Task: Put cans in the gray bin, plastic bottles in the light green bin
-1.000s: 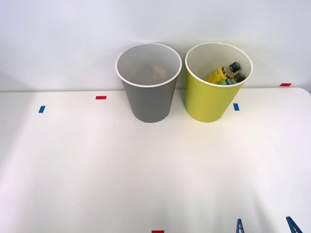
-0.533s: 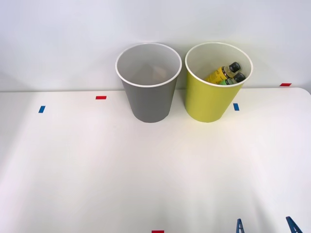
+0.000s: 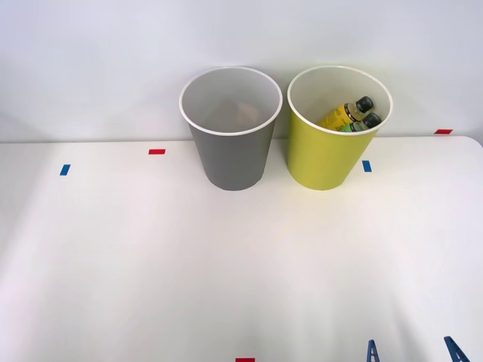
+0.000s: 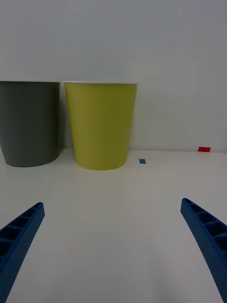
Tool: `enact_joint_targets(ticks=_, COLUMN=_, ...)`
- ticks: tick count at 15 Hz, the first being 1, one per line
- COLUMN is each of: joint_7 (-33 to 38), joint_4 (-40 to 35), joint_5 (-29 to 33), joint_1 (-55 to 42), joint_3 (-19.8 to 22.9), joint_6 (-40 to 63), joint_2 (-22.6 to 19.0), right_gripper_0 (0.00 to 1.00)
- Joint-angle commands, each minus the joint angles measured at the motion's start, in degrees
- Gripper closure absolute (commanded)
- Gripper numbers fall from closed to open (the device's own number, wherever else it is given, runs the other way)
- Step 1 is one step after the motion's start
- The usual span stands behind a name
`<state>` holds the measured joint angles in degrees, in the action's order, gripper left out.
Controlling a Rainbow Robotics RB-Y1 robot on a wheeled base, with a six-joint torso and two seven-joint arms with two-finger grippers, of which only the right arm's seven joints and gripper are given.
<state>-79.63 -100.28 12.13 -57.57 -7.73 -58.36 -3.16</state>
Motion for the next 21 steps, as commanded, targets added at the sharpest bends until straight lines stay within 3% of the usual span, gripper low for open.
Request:
enact_joint_targets(ticks=1, joint_7=0.0, joint_4=0.0, joint_5=0.0, joint_1=0.0, joint_3=0.0, joint_6=0.0, joint_2=0.0, right_gripper_0=0.00)
enact_joint_targets(ticks=21, joint_7=0.0, joint_4=0.0, joint_5=0.0, joint_1=0.0, joint_3=0.0, joint_6=0.0, joint_2=0.0, right_gripper_0=0.00)
